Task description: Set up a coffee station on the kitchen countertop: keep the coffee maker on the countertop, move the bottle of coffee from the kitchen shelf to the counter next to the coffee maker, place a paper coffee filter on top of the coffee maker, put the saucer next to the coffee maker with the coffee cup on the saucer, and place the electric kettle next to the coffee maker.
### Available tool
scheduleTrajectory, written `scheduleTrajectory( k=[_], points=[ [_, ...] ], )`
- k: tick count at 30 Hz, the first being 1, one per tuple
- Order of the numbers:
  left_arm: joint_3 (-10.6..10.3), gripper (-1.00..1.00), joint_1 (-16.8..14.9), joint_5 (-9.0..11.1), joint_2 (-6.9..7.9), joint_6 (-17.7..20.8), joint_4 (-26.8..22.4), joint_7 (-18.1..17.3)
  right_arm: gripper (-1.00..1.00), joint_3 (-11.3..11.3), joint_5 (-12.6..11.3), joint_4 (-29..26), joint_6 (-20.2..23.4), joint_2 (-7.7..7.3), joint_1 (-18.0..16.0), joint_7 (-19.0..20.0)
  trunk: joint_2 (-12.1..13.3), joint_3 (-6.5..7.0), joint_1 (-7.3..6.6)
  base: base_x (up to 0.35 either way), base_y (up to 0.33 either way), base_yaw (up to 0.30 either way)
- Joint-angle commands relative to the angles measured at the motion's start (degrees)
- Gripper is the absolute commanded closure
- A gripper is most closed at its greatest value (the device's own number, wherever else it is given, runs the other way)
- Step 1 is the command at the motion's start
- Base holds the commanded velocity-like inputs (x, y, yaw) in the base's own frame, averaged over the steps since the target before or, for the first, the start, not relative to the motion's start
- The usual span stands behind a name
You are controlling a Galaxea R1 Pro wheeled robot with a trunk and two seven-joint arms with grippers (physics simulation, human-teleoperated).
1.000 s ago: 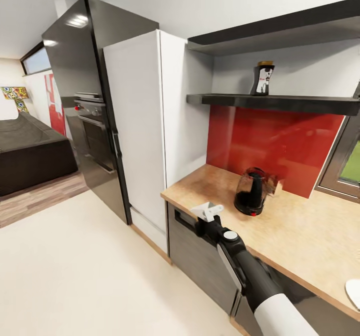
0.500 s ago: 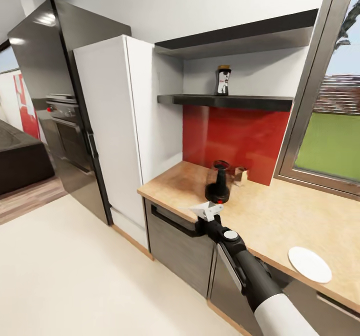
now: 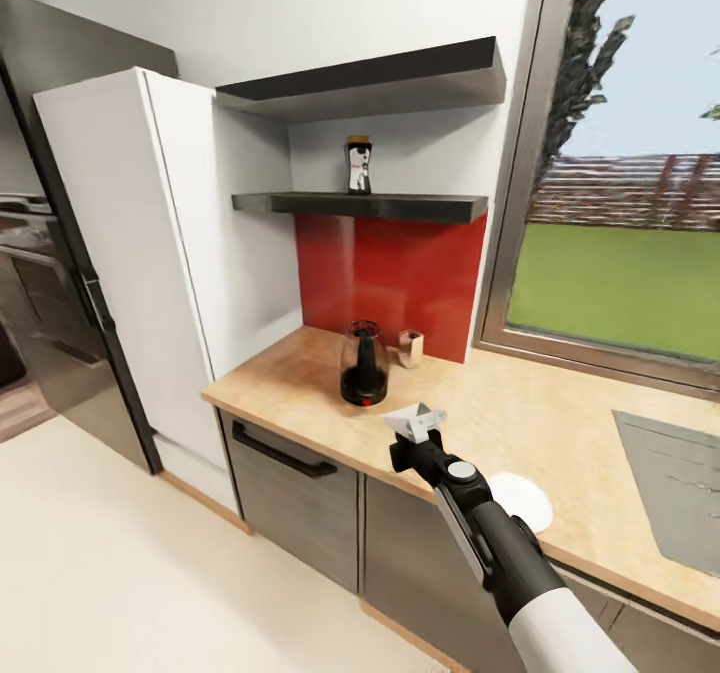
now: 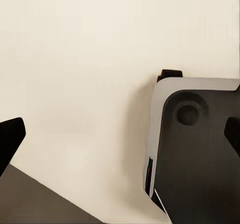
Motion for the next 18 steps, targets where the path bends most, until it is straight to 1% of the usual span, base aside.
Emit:
scheduleTrajectory(
  k=[1,9,10,18],
  points=[
    [0.3,-1.00,0.0,0.0,0.01,-0.2,0.0,0.0,1.00,0.0,-0.1,0.0,0.3,0.02,0.0,0.2,-0.1,-0.02,0.03,0.000,-0.272,-0.286],
    [0.2,-1.00,0.0,0.1,0.01,-0.2,0.0,0.0,1.00,-0.1,-0.1,-0.5,0.3,0.02,0.0,0.2,-0.1,0.24,0.03,0.000,-0.274,-0.286],
    [0.2,-1.00,0.0,0.1,0.01,-0.3,0.0,0.0,1.00,0.0,0.0,-1.6,0.3,0.02,0.0,0.1,-0.1,0.24,0.03,0.000,-0.090,-0.061],
    [0.2,-1.00,0.0,0.0,0.01,-0.3,0.0,0.0,1.00,0.0,-0.1,-2.7,0.3,0.02,0.0,0.1,-0.1,0.25,0.03,0.000,-0.010,-0.007]
  ],
)
